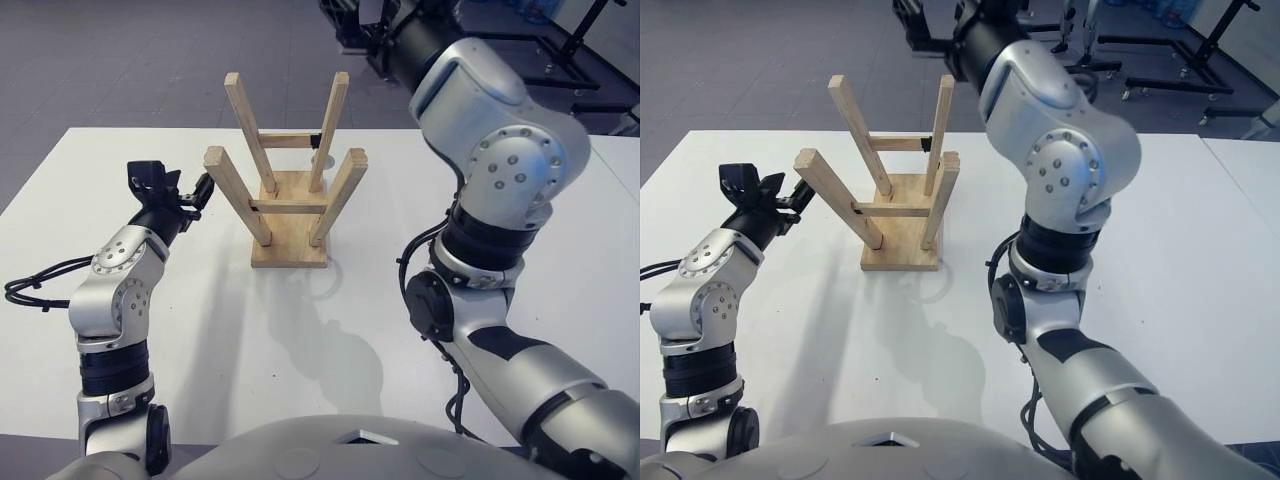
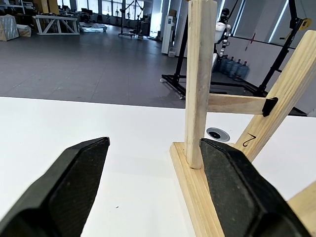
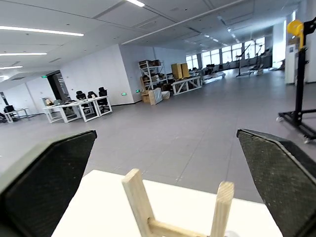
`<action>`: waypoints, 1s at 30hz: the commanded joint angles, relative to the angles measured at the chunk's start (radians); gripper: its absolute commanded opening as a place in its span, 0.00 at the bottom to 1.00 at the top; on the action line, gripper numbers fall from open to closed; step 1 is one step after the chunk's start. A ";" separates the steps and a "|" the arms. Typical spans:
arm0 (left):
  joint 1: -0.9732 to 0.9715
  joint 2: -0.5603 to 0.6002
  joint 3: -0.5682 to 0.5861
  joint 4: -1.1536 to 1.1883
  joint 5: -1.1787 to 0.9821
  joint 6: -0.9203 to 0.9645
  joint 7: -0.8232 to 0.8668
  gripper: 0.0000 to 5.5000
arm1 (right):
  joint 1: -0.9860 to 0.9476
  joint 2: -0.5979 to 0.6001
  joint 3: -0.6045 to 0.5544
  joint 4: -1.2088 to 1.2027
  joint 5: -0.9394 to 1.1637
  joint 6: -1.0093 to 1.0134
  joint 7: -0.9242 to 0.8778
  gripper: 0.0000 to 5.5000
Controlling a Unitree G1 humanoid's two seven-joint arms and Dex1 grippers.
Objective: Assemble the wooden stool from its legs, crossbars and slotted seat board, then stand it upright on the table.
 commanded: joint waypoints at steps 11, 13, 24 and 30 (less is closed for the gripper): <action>0.023 -0.016 -0.015 -0.011 0.012 -0.005 0.014 0.61 | 0.266 0.068 0.101 0.107 -0.048 -0.103 0.072 0.95; 0.030 -0.025 -0.022 -0.008 0.013 -0.010 0.015 0.61 | 0.414 0.060 0.175 0.140 -0.085 -0.160 0.108 0.95; 0.036 -0.037 -0.019 0.016 0.021 -0.032 0.012 0.61 | 0.199 0.002 0.027 0.157 -0.031 -0.195 0.124 0.95; 0.038 -0.037 -0.020 0.023 0.023 -0.042 0.011 0.61 | 0.026 -0.040 -0.070 0.107 0.074 -0.064 0.125 0.95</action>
